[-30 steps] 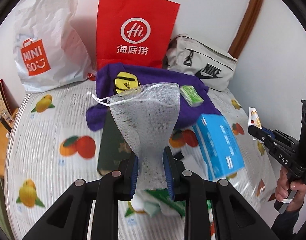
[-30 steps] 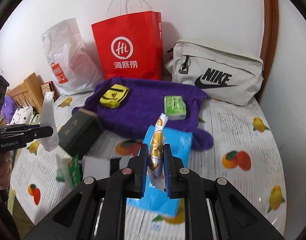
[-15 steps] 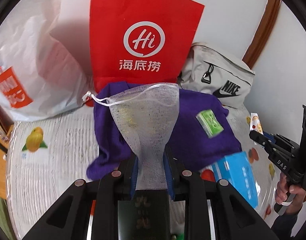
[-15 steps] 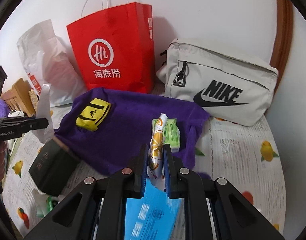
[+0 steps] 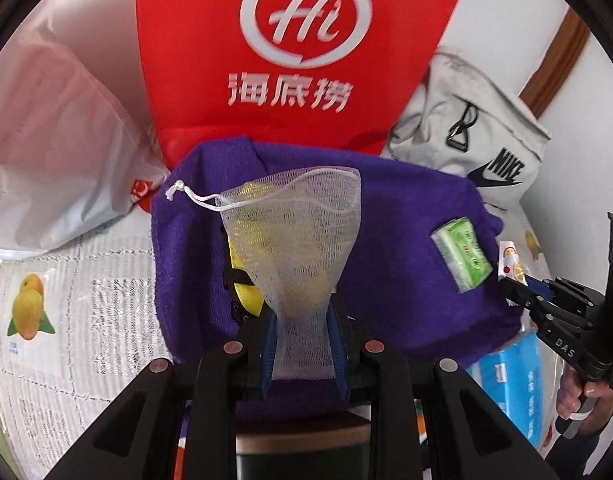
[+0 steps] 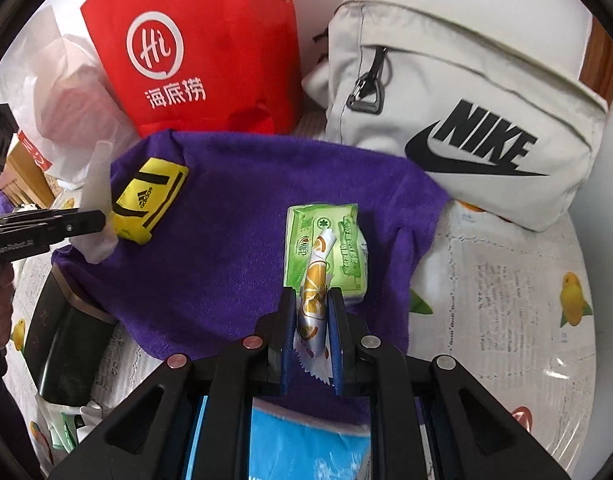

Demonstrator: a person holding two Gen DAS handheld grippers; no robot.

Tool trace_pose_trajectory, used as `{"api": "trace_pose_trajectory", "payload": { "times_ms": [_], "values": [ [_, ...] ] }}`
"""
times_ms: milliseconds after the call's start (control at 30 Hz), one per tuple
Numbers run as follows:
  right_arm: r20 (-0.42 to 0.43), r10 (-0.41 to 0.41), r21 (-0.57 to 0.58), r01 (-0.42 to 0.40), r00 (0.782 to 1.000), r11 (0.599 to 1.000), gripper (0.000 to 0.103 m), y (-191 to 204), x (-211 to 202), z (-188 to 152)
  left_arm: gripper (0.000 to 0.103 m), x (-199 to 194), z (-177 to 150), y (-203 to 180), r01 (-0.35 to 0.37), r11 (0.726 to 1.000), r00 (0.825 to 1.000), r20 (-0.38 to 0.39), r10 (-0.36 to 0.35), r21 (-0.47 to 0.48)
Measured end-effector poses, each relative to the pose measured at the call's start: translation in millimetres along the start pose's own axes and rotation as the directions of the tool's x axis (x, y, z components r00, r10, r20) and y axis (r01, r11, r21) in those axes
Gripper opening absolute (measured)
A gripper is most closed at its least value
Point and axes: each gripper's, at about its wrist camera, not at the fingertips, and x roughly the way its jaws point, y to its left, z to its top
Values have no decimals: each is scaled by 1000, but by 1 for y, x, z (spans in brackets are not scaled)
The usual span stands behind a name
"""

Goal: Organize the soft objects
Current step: 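Open both tools to drop the mesh bag and sachet onto the towel, then move both open tools back toward the remaining items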

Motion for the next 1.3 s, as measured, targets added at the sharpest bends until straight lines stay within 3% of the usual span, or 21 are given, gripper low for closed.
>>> {"api": "trace_pose_trajectory", "payload": {
  "times_ms": [100, 167, 300, 400, 467, 567, 667, 1000, 1067, 1200, 1300],
  "values": [
    [-31, -11, -23, 11, 999, 1000, 17, 3, 8, 0, 23, 8, 2, 1, -2, 1000, 1000, -18, 2, 1],
    [-38, -14, -34, 12, 999, 999, 23, 4, 11, 0, 23, 9, 3, 2, -1, 1000, 1000, -16, 1, 2],
    [-61, -14, -25, 13, 998, 1000, 33, 2, 19, 1, 50, 12, 5, 2, -16, 1000, 999, -29, 16, -8],
    [-41, -24, -26, 23, 999, 999, 41, 1, 16, 2, 50, 11, 5, 1, -17, 1000, 1000, -20, 17, 7],
    [-27, -26, -26, 25, 999, 999, 54, 1, 13, 3, 51, 12, 5, 0, -22, 1000, 1000, -18, 23, 6],
    [-2, -22, -15, 22, 1000, 1000, 60, 0, 6, 5, 52, 10, 7, 1, -35, 999, 999, -12, 35, 4],
    [16, -17, -11, 17, 1000, 1000, 63, 0, -1, 6, 62, 2, 6, 0, -56, 998, 998, 5, 56, 2],
    [15, -53, -30, 53, 998, 998, 68, 11, -15, -3, 63, -43, -11, 1, -91, 996, 995, 48, 91, -9],
    [27, -59, -29, 59, 998, 998, 82, 12, -18, -5, 63, -51, -18, 1, -98, 995, 994, 46, 99, -12],
    [44, -86, -38, 88, 995, 995, 83, 16, -23, -6, 63, -64, -29, 2, -99, 995, 994, 51, 100, -23],
    [47, -65, -23, 66, 997, 998, 83, 19, -29, -7, 63, -73, -37, 0, -95, 995, 994, 43, 96, -10]
  ]
}}
